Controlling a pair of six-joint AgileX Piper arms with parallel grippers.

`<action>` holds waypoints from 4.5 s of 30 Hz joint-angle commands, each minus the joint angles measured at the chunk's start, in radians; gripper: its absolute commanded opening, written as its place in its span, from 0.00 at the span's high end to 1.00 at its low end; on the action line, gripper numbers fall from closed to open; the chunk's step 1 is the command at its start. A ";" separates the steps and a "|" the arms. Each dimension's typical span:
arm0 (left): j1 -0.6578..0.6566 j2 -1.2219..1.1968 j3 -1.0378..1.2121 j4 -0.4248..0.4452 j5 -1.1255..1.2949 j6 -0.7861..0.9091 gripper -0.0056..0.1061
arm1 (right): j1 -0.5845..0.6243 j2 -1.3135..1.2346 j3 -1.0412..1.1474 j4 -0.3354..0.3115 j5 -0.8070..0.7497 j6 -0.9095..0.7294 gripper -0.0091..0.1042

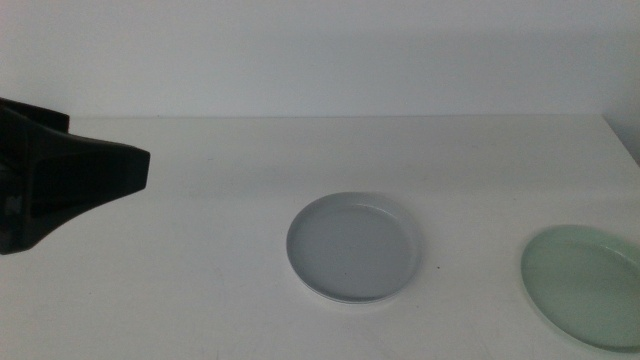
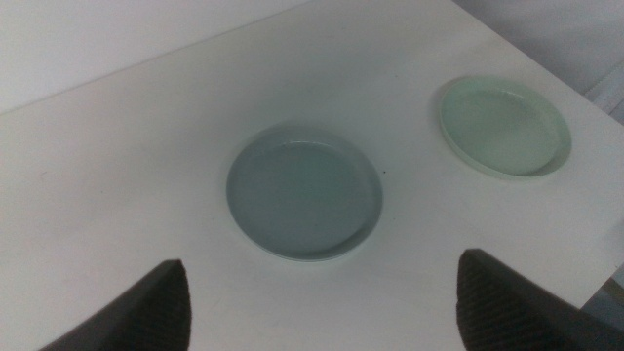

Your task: Stack the three bowls on top of each other.

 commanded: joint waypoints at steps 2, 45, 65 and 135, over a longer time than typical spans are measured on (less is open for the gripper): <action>0.000 -0.003 -0.024 -0.036 -0.062 -0.004 0.14 | -0.006 0.155 -0.190 -0.015 0.030 -0.002 0.47; 0.000 -0.003 -0.024 -0.032 -0.062 -0.005 0.14 | -0.265 1.319 -0.666 -0.103 0.178 0.022 0.50; 0.000 -0.003 -0.024 -0.032 -0.063 -0.005 0.14 | -0.265 1.523 -0.666 -0.103 0.122 0.021 0.52; 0.000 -0.003 -0.024 -0.032 -0.063 -0.005 0.14 | 0.404 1.565 -0.999 0.182 0.054 0.155 0.59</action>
